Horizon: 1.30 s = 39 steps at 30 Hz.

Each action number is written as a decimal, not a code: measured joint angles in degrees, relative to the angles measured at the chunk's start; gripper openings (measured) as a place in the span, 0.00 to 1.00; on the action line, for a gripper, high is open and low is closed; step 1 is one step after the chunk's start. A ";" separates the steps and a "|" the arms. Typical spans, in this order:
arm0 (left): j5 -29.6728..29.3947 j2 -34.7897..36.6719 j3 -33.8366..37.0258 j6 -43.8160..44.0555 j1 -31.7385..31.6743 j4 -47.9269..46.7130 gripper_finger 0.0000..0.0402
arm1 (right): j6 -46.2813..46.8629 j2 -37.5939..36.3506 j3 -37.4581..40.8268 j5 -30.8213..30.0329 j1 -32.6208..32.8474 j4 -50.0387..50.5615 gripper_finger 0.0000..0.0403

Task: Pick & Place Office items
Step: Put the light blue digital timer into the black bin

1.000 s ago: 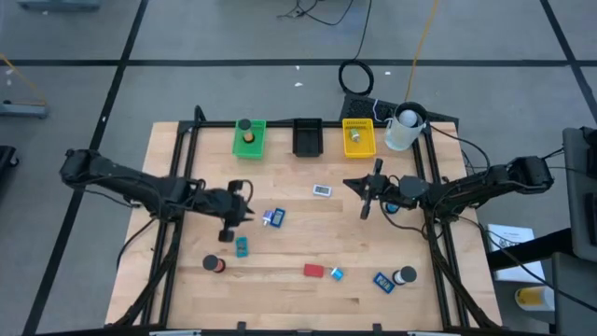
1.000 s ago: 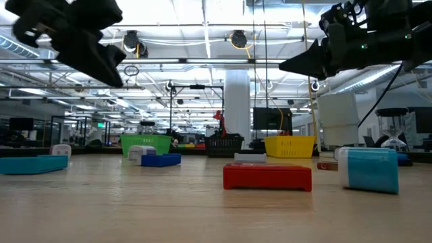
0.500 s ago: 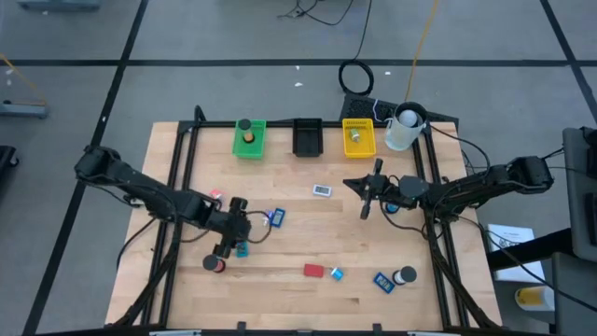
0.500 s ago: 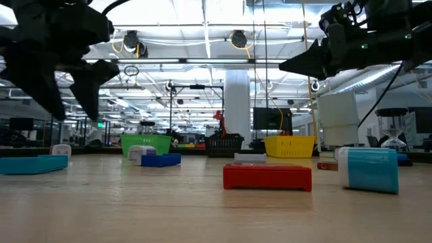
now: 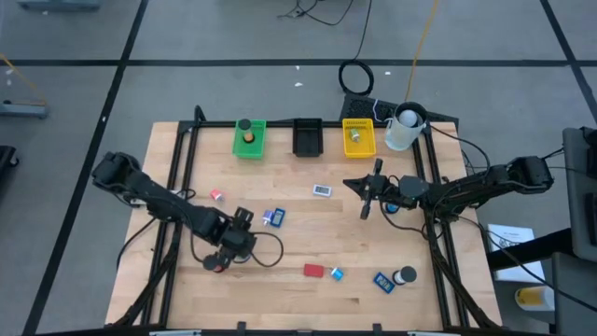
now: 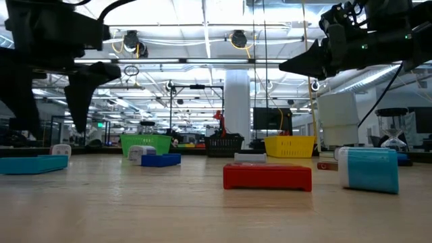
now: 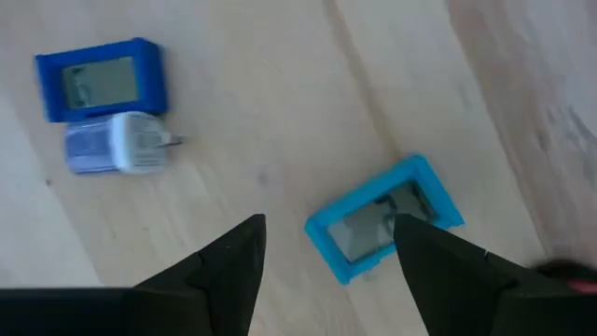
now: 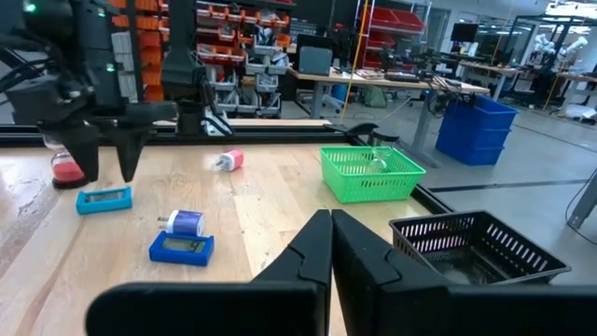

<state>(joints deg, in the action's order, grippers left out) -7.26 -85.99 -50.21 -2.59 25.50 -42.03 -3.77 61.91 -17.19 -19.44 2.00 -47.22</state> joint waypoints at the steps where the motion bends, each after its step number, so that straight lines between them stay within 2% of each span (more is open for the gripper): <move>1: 0.41 -0.68 -0.39 -0.65 0.47 -0.79 0.61 | -0.04 0.00 0.00 0.00 0.00 -0.03 0.00; 7: 0.26 -3.49 -2.60 -4.27 1.97 -4.80 0.61 | -0.16 0.00 0.00 0.02 0.00 -0.07 0.00; 17: -0.05 -4.75 -3.68 -8.30 1.62 -4.39 0.61 | -0.16 0.00 0.00 0.05 0.00 -0.19 0.00; 22: -1.51 -4.92 -5.01 -7.67 0.41 -4.86 0.61 | -0.13 0.00 0.00 0.06 0.00 -0.27 0.00; 26: -3.50 -5.12 -9.13 -7.04 -0.43 -6.04 0.61 | -0.11 0.00 0.00 0.07 0.00 -0.29 0.00; 30: -2.66 -5.01 -12.73 -3.70 -0.88 -9.53 0.61 | -0.03 0.00 0.00 0.07 0.00 -0.21 0.00; 34: 4.10 -4.99 -12.41 6.49 -1.82 -8.44 0.53 | -0.09 0.00 0.00 0.09 0.00 -0.15 0.00; 39: 12.44 -5.93 -9.48 18.75 -1.85 -0.76 0.30 | -0.11 0.00 0.00 0.09 0.00 -0.14 0.00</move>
<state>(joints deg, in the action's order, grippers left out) 5.18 -91.92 -59.69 16.15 23.65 -42.79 -3.88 61.91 -17.19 -19.35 2.00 -47.36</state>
